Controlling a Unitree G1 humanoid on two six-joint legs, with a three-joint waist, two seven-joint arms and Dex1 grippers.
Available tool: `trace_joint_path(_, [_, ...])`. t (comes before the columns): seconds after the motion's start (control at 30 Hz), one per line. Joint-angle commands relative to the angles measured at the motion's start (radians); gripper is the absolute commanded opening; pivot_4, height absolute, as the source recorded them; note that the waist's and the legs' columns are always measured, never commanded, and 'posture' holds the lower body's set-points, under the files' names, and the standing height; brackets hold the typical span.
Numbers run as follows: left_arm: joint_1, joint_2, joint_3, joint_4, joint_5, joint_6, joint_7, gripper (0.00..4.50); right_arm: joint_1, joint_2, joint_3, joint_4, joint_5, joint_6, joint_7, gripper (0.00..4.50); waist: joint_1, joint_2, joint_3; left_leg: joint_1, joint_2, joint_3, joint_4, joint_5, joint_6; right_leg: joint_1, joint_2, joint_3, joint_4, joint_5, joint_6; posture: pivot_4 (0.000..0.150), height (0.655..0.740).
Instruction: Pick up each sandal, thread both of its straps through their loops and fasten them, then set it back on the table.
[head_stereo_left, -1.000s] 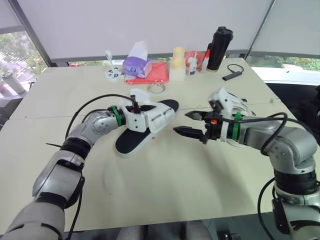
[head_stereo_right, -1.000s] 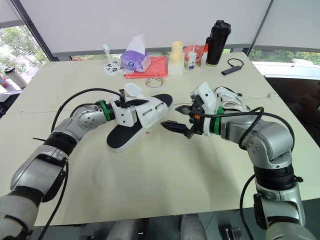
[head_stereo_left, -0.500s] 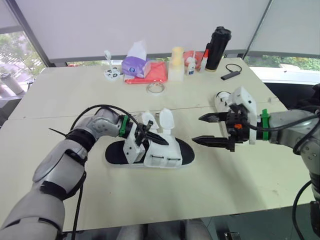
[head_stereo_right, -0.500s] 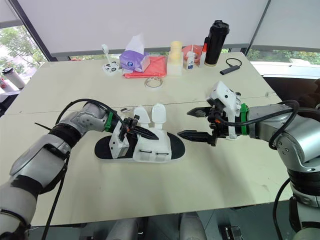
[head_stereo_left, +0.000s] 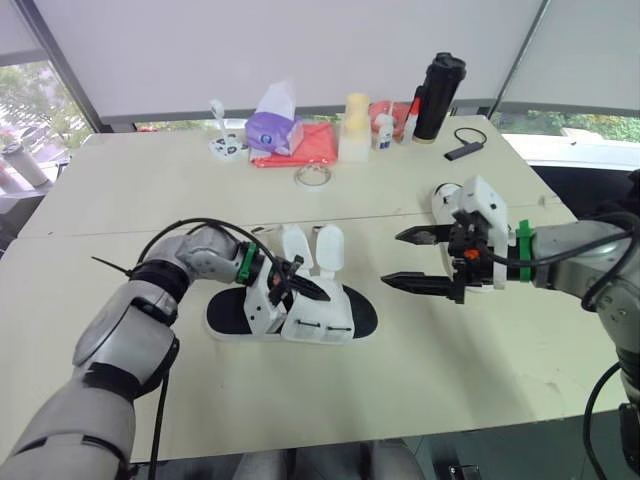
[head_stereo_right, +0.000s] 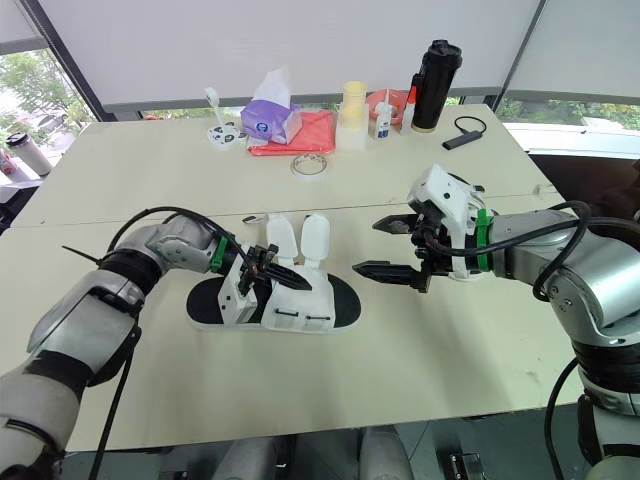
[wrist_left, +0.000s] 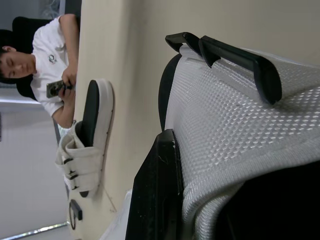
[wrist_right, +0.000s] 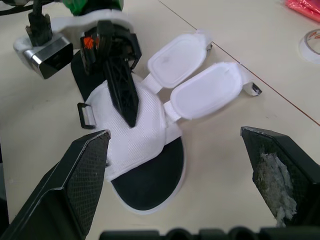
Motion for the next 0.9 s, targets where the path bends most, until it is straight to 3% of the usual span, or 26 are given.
trace_joint_path(0.03, [-0.003, 0.021, -0.009, 0.001, -0.009, 0.03, 0.015, 1.44, -0.012, -0.009, 0.003, -0.021, -0.012, -0.024, 0.001, 4.5, 0.001, 0.0, 0.0, 0.0, 0.0, 0.0, 0.0, 0.0, 0.0, 0.0, 0.0, 0.0, 0.0, 0.0, 0.0, 0.15, 0.74])
trace_joint_path(0.23, [0.014, 0.06, -0.041, -0.003, -0.035, 0.044, -0.002, 4.4, -0.014, -0.005, 0.018, -0.013, -0.021, -0.035, 0.008, 4.5, 0.001, 0.0, 0.0, 0.0, 0.0, 0.0, 0.001, 0.0, 0.0, 0.0, 0.0, 0.0, 0.0, 0.0, 0.0, 0.15, 0.74])
trace_joint_path(0.43, [0.033, 0.121, -0.069, -0.027, -0.107, 0.06, -0.042, 4.45, -0.011, -0.002, 0.032, -0.008, -0.032, -0.048, 0.013, 4.5, -0.006, 0.0, 0.0, 0.001, 0.001, 0.0, 0.0, 0.0, 0.0, 0.0, 0.001, 0.0, 0.001, 0.0, 0.0, 0.15, 0.74])
trace_joint_path(0.53, [0.095, 0.222, -0.097, -0.12, -0.395, 0.155, -0.152, 4.45, -0.005, -0.003, 0.038, -0.008, -0.037, -0.056, 0.014, 4.5, -0.013, 0.001, -0.001, 0.001, 0.001, 0.0, 0.0, 0.0, 0.0, 0.0, 0.001, 0.001, 0.002, 0.0, 0.0, 0.15, 0.74])
trace_joint_path(0.7, [0.189, 0.301, -0.013, -0.3, -0.694, 0.473, -0.419, 4.45, 0.005, -0.001, 0.044, -0.009, -0.049, -0.069, 0.017, 4.5, -0.008, 0.001, -0.001, 0.001, 0.002, 0.0, 0.0, 0.0, 0.0, -0.001, 0.0, 0.001, 0.004, 0.0, -0.001, 0.15, 0.74])
trace_joint_path(0.9, [0.347, 0.399, 0.138, -0.574, -0.898, 1.107, -0.594, 4.45, 0.013, 0.001, 0.046, -0.005, -0.059, -0.084, 0.019, 4.5, -0.009, 0.001, 0.0, 0.001, 0.003, 0.0, 0.0, 0.0, 0.0, -0.001, 0.001, 0.001, 0.004, 0.0, -0.001, 0.15, 0.74])
